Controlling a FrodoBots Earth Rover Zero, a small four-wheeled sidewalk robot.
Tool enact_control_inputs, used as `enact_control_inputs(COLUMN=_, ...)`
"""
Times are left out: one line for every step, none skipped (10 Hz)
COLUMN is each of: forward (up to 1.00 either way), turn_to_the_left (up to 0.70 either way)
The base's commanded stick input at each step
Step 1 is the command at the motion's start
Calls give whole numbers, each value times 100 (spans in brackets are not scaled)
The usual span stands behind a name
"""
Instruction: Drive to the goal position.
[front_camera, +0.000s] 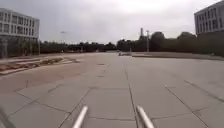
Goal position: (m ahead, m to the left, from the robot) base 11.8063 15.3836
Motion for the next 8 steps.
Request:
enact_control_inputs(forward=69, turn_to_the_left=-29)
enact_control_inputs(forward=69, turn_to_the_left=0)
enact_control_inputs(forward=69, turn_to_the_left=0)
enact_control_inputs(forward=69, turn_to_the_left=0)
enact_control_inputs(forward=69, turn_to_the_left=0)
enact_control_inputs(forward=69, turn_to_the_left=0)
enact_control_inputs(forward=69, turn_to_the_left=0)
enact_control_inputs(forward=69, turn_to_the_left=0)
